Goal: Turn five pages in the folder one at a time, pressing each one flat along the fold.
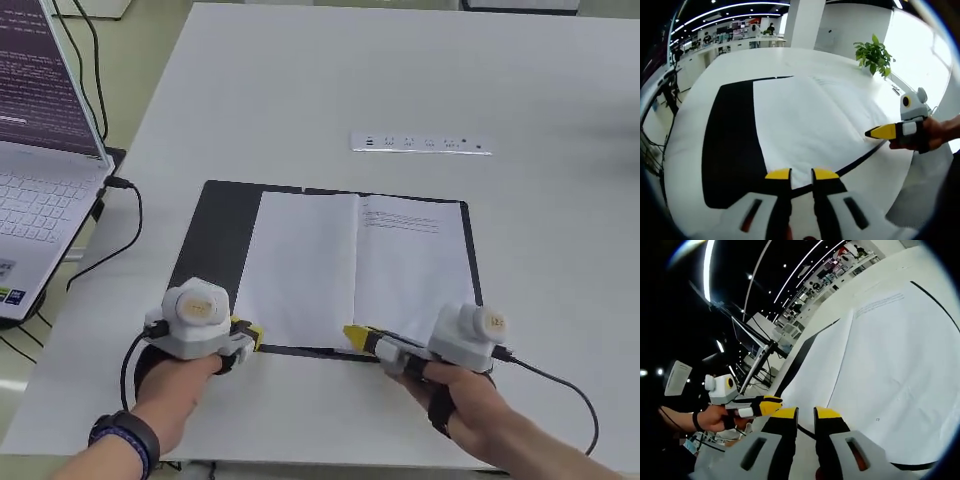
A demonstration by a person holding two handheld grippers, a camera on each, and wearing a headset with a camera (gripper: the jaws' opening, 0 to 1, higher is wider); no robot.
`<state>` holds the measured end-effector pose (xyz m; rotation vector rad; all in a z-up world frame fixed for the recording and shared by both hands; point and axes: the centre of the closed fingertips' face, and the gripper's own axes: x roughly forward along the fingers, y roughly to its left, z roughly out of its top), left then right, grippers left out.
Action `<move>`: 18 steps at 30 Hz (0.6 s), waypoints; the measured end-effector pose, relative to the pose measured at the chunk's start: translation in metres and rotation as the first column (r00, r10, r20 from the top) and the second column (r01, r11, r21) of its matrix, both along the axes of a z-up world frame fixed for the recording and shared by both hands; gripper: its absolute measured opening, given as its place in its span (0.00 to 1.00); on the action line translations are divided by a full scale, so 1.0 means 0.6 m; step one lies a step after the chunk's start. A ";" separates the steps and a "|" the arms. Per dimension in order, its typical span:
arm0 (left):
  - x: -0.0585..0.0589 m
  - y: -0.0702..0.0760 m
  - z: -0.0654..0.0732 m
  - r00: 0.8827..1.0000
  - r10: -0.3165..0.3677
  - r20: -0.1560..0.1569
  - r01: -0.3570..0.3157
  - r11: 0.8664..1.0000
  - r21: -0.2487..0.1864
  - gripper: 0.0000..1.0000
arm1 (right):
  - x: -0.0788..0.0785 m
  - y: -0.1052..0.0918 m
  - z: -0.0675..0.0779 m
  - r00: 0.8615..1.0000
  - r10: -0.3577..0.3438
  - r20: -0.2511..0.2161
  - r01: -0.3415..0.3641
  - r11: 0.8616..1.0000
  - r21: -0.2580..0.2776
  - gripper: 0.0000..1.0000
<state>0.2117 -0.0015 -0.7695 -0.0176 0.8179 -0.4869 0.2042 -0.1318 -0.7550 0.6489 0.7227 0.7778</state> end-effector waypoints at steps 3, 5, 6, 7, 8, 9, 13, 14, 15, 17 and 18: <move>0.003 -0.006 0.013 1.000 -0.017 0.024 0.017 1.000 0.005 0.15 | 0.004 -0.007 0.008 1.000 0.005 0.021 -0.005 1.000 -0.008 0.17; 0.004 -0.010 0.017 0.999 -0.030 0.033 0.029 0.999 0.012 0.17 | 0.005 -0.012 0.010 1.000 0.007 0.030 -0.007 1.000 -0.021 0.18; 0.003 -0.013 0.021 0.999 -0.040 0.034 0.040 0.999 0.015 0.18 | 0.006 -0.015 0.011 0.999 0.006 0.033 -0.005 1.000 -0.024 0.18; 0.002 -0.015 0.024 0.998 -0.044 0.036 0.044 0.999 0.013 0.20 | 0.007 -0.019 0.012 0.999 0.004 0.037 -0.003 1.000 -0.030 0.19; 0.002 -0.017 0.027 0.998 -0.050 0.041 0.050 0.999 0.015 0.20 | 0.008 -0.022 0.013 0.999 0.002 0.041 0.000 0.999 -0.033 0.20; 0.002 -0.017 0.029 0.998 -0.054 0.045 0.053 0.998 0.021 0.21 | 0.009 -0.026 0.013 0.999 -0.001 0.044 0.002 0.999 -0.038 0.21; 0.001 -0.017 0.041 0.997 -0.060 0.058 0.059 0.998 0.024 0.25 | 0.008 -0.038 0.022 0.997 0.013 0.073 -0.008 0.998 -0.067 0.26; 0.001 -0.018 0.045 0.996 -0.065 0.063 0.063 0.998 0.030 0.26 | 0.007 -0.042 0.027 0.996 0.024 0.091 -0.017 0.997 -0.081 0.27; 0.001 -0.019 0.051 0.995 -0.067 0.070 0.065 0.997 0.030 0.27 | 0.007 -0.047 0.032 0.994 0.028 0.103 -0.019 0.996 -0.088 0.28; 0.002 -0.023 0.060 0.994 -0.077 0.080 0.075 0.997 0.032 0.29 | 0.007 -0.054 0.035 0.994 0.029 0.107 -0.018 0.995 -0.097 0.30; 0.003 -0.024 0.064 0.993 -0.081 0.086 0.079 0.996 0.035 0.29 | 0.008 -0.060 0.037 0.993 0.028 0.113 -0.016 0.994 -0.104 0.31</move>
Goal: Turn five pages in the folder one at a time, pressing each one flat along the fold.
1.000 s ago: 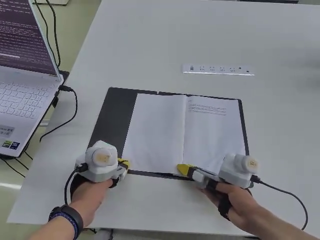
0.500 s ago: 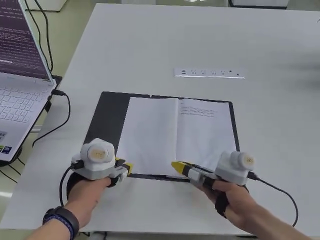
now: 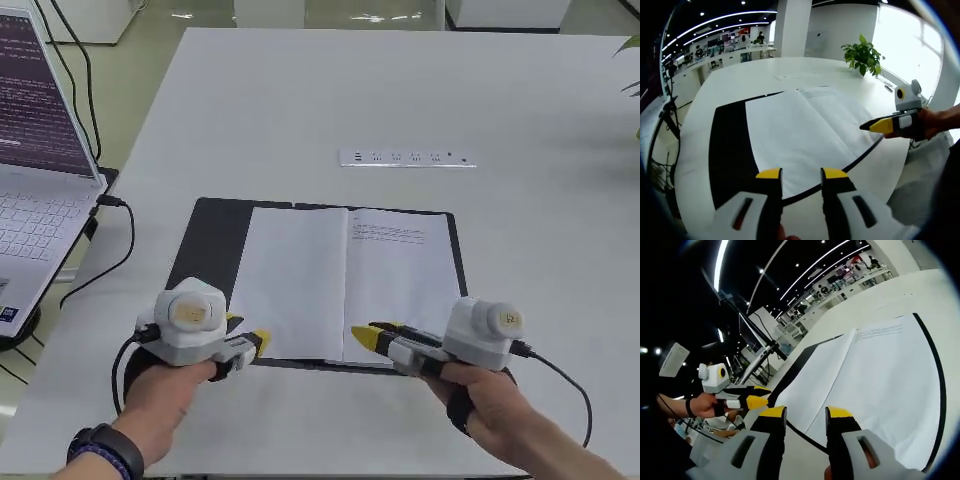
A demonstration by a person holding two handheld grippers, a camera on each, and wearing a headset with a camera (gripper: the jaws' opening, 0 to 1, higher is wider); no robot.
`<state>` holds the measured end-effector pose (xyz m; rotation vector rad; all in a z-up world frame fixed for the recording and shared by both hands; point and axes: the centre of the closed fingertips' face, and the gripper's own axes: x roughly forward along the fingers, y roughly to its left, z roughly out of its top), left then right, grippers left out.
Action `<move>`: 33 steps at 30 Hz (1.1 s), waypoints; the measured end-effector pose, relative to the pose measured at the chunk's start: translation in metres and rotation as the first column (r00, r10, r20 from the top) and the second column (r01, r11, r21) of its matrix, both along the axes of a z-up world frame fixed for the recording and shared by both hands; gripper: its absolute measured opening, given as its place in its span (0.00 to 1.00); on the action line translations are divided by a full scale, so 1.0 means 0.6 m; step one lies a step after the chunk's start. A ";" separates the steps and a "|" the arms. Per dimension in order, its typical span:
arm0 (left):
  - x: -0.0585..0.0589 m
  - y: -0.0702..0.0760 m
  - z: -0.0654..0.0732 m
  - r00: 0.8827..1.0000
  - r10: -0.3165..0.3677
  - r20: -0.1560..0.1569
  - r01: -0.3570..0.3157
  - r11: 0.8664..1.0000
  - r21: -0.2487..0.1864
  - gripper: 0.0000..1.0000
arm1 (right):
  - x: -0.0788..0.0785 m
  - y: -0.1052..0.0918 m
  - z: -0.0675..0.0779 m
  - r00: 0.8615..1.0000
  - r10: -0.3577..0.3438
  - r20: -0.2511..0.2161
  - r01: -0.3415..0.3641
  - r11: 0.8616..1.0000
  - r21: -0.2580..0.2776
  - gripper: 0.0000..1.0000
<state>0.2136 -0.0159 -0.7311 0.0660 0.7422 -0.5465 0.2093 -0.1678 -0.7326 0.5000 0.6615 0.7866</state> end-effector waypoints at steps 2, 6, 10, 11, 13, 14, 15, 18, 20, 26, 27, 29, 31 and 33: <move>0.001 -0.003 0.009 1.000 -0.007 0.011 0.007 1.000 -0.001 0.30 | 0.001 -0.010 0.006 1.000 -0.008 0.006 0.008 1.000 -0.007 0.33; 0.001 -0.014 0.027 0.998 -0.051 0.035 0.051 0.999 0.009 0.33 | 0.002 -0.029 0.016 1.000 -0.017 0.021 0.018 1.000 -0.025 0.42; -0.004 -0.014 0.036 0.995 -0.091 0.043 0.089 0.995 0.039 0.36 | 0.003 -0.049 0.027 0.999 -0.024 0.045 0.026 0.999 -0.041 0.44; -0.004 -0.012 0.038 0.994 -0.095 0.047 0.093 0.995 0.042 0.37 | 0.004 -0.056 0.030 0.998 -0.022 0.059 0.025 0.998 -0.052 0.45; -0.008 -0.008 0.043 0.993 -0.105 0.050 0.102 0.993 0.052 0.38 | 0.002 -0.066 0.035 0.997 -0.012 0.078 0.018 0.997 -0.077 0.49; -0.010 -0.006 0.047 0.993 -0.109 0.052 0.106 0.993 0.054 0.39 | 0.001 -0.071 0.038 0.996 -0.009 0.085 0.017 0.996 -0.084 0.50; -0.011 -0.005 0.049 0.992 -0.112 0.054 0.109 0.993 0.055 0.40 | 0.001 -0.076 0.040 0.996 -0.008 0.090 0.016 0.996 -0.089 0.51; -0.013 0.004 0.052 0.992 -0.119 0.050 0.116 0.992 0.052 0.41 | 0.000 -0.098 0.048 0.994 -0.010 0.108 0.022 0.994 -0.107 0.53; -0.014 0.014 0.056 0.993 -0.108 0.044 0.106 0.993 0.051 0.44 | -0.002 -0.110 0.055 0.993 -0.016 0.115 0.030 0.993 -0.117 0.54; -0.021 0.026 0.085 0.991 -0.109 0.079 0.106 0.994 0.037 0.50 | -0.009 -0.144 0.068 0.990 -0.025 0.142 0.047 0.988 -0.149 0.57; -0.021 0.027 0.088 0.990 -0.111 0.083 0.108 0.993 0.036 0.51 | -0.010 -0.148 0.069 0.989 -0.029 0.143 0.051 0.987 -0.154 0.57; -0.020 0.031 0.092 0.990 -0.114 0.089 0.112 0.993 0.031 0.54 | -0.012 -0.158 0.070 0.989 -0.037 0.146 0.061 0.985 -0.164 0.59; -0.021 0.031 0.103 0.989 -0.112 0.094 0.111 0.994 0.017 0.56 | -0.015 -0.166 0.073 0.987 -0.052 0.155 0.078 0.983 -0.166 0.60; -0.019 0.039 0.109 0.991 -0.092 0.099 0.092 0.996 0.007 0.59 | -0.021 -0.170 0.077 0.985 -0.057 0.160 0.085 0.981 -0.173 0.62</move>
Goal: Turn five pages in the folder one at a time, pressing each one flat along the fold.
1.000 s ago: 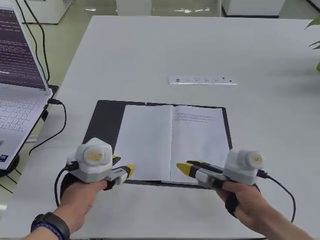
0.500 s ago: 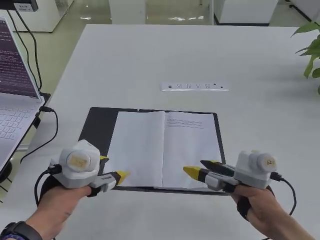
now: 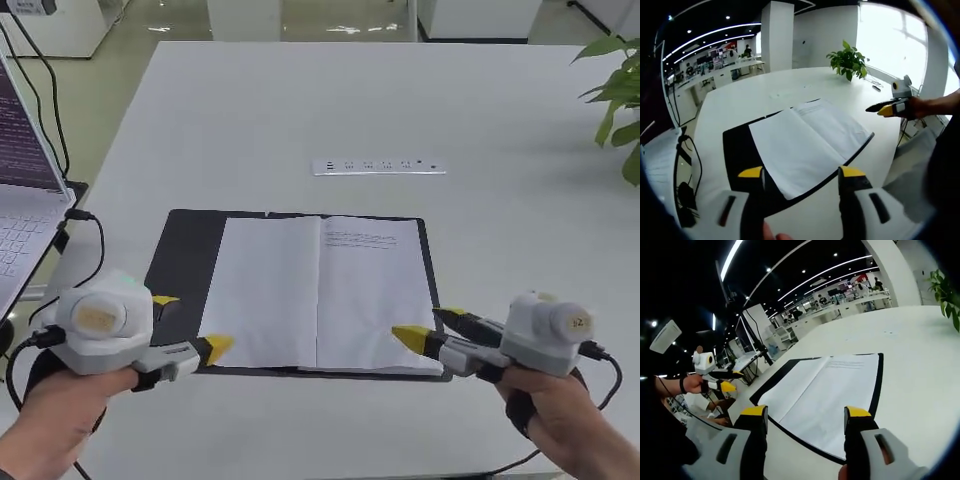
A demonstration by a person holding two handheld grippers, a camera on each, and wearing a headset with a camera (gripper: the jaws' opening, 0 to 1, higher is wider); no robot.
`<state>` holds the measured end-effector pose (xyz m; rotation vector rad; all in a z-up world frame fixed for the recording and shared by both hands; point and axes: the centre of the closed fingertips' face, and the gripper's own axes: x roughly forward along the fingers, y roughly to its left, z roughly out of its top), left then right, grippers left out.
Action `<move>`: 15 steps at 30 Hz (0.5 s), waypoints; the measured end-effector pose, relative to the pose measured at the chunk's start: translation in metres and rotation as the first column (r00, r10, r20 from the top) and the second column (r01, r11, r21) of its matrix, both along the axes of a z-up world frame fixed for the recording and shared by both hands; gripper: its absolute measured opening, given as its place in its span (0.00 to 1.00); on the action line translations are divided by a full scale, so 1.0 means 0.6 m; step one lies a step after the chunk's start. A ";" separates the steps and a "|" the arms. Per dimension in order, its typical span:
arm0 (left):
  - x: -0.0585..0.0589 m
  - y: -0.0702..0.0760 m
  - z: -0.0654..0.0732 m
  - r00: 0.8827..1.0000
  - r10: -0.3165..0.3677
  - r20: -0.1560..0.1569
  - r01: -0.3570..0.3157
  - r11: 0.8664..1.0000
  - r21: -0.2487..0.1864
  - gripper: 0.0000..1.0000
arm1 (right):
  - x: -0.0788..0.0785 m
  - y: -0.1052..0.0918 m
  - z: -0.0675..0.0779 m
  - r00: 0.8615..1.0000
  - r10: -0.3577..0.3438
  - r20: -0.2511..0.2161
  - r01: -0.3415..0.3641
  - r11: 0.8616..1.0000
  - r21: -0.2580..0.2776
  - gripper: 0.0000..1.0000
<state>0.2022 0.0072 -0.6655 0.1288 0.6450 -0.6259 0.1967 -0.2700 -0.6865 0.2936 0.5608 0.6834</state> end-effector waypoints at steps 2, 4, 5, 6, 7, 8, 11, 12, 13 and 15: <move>0.000 0.006 0.006 1.000 0.016 0.004 -0.016 1.000 -0.012 0.61 | -0.005 -0.002 0.001 1.000 -0.003 0.003 0.003 1.000 -0.011 0.63; -0.002 0.009 0.012 1.000 0.022 0.011 -0.021 1.000 -0.018 0.63 | -0.011 -0.005 0.000 1.000 0.001 0.005 -0.001 0.999 -0.033 0.65; -0.004 0.009 0.014 1.000 0.021 0.013 -0.021 1.000 -0.018 0.64 | -0.013 -0.005 0.001 1.000 0.001 0.006 -0.001 0.999 -0.037 0.66; -0.007 0.009 0.015 1.000 0.018 0.012 -0.017 1.000 -0.017 0.64 | -0.017 -0.005 0.003 1.000 0.000 0.006 0.000 0.999 -0.042 0.66; -0.008 0.010 0.015 1.000 0.015 0.008 -0.015 1.000 -0.016 0.66 | -0.020 -0.005 0.004 1.000 0.002 0.009 -0.002 0.999 -0.052 0.67; -0.013 0.010 0.015 1.000 0.012 0.002 -0.012 1.000 -0.018 0.68 | -0.023 -0.006 0.005 1.000 0.002 0.014 -0.001 0.998 -0.063 0.69; -0.021 0.008 0.019 1.000 0.027 0.005 -0.027 0.999 -0.043 0.69 | -0.031 -0.006 0.013 1.000 -0.008 0.024 0.009 0.997 -0.077 0.71; -0.024 0.007 0.019 1.000 0.029 0.005 -0.029 0.999 -0.043 0.69 | -0.033 -0.007 0.015 1.000 -0.013 0.028 0.016 0.997 -0.078 0.72; -0.025 0.007 0.018 0.999 0.031 0.005 -0.031 0.999 -0.043 0.69 | -0.035 -0.008 0.019 0.999 -0.017 0.037 0.020 0.996 -0.083 0.72; -0.028 0.007 0.020 0.999 0.037 0.005 -0.037 0.998 -0.050 0.69 | -0.039 -0.009 0.021 0.999 -0.017 0.045 0.022 0.994 -0.109 0.73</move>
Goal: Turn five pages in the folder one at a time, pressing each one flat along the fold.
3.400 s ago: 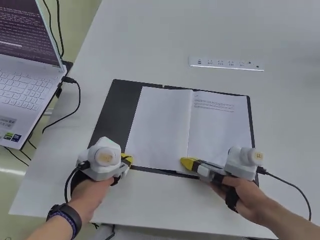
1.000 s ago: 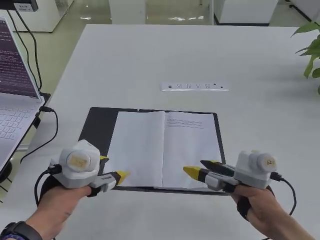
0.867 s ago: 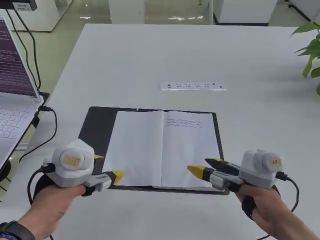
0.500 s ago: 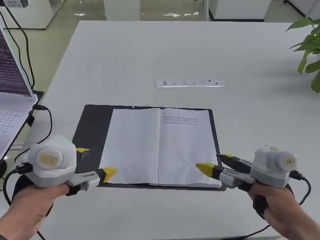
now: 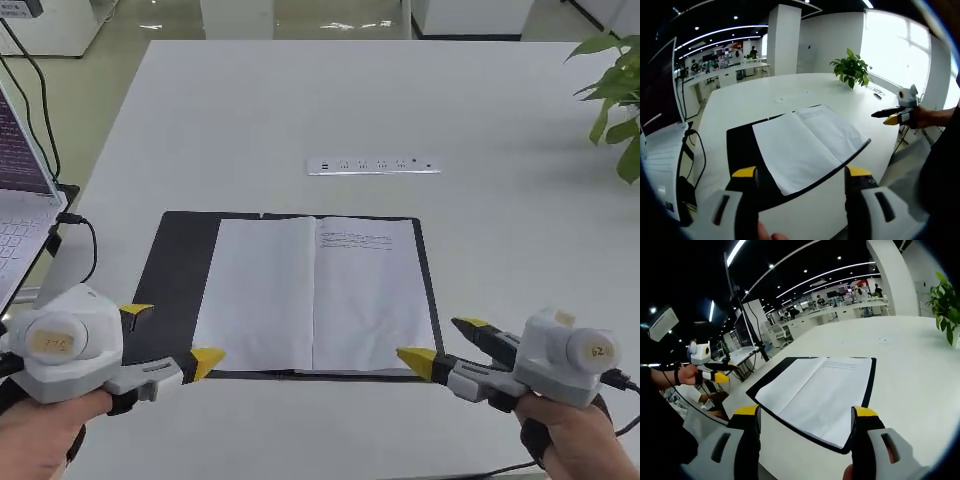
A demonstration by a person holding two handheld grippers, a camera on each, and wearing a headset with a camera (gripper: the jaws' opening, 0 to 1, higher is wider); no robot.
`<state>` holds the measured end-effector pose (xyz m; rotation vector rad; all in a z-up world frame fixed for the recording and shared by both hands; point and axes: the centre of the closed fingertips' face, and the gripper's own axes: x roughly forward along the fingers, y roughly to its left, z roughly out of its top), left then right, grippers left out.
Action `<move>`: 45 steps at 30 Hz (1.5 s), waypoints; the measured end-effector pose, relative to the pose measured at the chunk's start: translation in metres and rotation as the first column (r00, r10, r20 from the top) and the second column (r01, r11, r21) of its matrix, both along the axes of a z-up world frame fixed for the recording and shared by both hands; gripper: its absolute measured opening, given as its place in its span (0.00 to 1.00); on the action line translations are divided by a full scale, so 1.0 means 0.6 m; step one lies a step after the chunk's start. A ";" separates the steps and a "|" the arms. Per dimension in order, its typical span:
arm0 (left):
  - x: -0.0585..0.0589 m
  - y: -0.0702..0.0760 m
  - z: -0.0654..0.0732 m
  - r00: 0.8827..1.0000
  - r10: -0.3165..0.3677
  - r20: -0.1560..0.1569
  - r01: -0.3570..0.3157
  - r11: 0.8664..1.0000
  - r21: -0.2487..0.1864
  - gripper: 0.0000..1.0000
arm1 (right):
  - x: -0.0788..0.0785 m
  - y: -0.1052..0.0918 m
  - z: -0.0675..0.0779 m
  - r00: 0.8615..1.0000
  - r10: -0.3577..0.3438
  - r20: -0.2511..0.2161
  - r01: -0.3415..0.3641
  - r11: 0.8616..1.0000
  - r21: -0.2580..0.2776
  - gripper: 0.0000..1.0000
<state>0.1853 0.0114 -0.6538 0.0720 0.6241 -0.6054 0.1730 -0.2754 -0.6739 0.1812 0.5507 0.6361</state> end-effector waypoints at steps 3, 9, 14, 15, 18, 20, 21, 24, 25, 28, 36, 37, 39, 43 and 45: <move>-0.004 -0.001 0.002 1.000 0.001 0.001 -0.001 1.000 -0.003 0.71 | -0.005 -0.001 0.003 1.000 0.004 0.007 -0.004 1.000 -0.014 0.73; -0.015 -0.006 0.000 1.000 -0.002 -0.003 0.002 1.000 0.004 0.72 | -0.006 -0.008 0.007 1.000 -0.012 0.027 0.013 1.000 -0.018 0.75; -0.017 -0.014 0.002 1.000 -0.005 -0.004 0.005 1.000 -0.003 0.72 | -0.010 -0.012 0.008 0.999 -0.021 0.030 0.022 1.000 -0.010 0.80; -0.017 -0.016 0.001 1.000 -0.005 -0.005 0.005 1.000 -0.005 0.71 | -0.012 -0.014 0.007 0.999 -0.028 0.029 0.029 1.000 -0.007 0.80; -0.019 -0.023 -0.002 1.000 -0.006 -0.009 0.006 1.000 -0.011 0.71 | -0.017 -0.018 0.005 0.999 -0.035 0.021 0.035 0.999 -0.004 0.80; -0.021 -0.032 -0.004 1.000 -0.016 -0.015 0.016 1.000 -0.011 0.71 | -0.021 -0.022 0.004 0.999 -0.041 0.017 0.041 0.999 -0.008 0.80; -0.021 -0.036 -0.006 1.000 -0.023 -0.018 0.023 1.000 -0.008 0.71 | -0.023 -0.024 0.004 0.999 -0.043 0.016 0.043 0.999 -0.006 0.80; -0.024 -0.052 -0.011 0.998 -0.048 -0.032 0.048 0.999 -0.001 0.70 | -0.029 -0.032 0.002 0.998 -0.058 0.011 0.058 0.998 0.003 0.80; -0.025 -0.058 -0.012 0.998 -0.057 -0.033 0.057 0.998 0.000 0.70 | -0.031 -0.036 0.001 0.998 -0.062 0.008 0.062 0.998 0.004 0.79; -0.025 -0.070 -0.014 0.996 -0.074 -0.041 0.074 0.997 0.001 0.70 | -0.035 -0.047 -0.003 0.997 -0.078 -0.005 0.078 0.997 0.014 0.79; -0.015 -0.105 -0.011 0.992 -0.117 -0.042 0.118 0.993 0.002 0.69 | -0.038 -0.068 -0.001 0.993 -0.115 -0.014 0.115 0.993 0.033 0.78; -0.013 -0.109 -0.012 0.992 -0.121 -0.041 0.121 0.993 0.002 0.69 | -0.037 -0.070 -0.001 0.993 -0.115 -0.014 0.116 0.993 0.030 0.78; -0.010 -0.117 -0.014 0.990 -0.131 -0.043 0.131 0.991 0.003 0.69 | -0.037 -0.073 -0.002 0.993 -0.116 -0.017 0.117 0.993 0.031 0.78; -0.002 -0.144 -0.015 0.987 -0.156 -0.047 0.156 0.988 -0.004 0.68 | -0.035 -0.074 -0.001 0.993 -0.117 -0.017 0.117 0.993 0.033 0.79; 0.002 -0.158 -0.016 0.985 -0.166 -0.048 0.165 0.986 -0.010 0.68 | -0.035 -0.075 0.000 0.993 -0.115 -0.017 0.115 0.993 0.032 0.79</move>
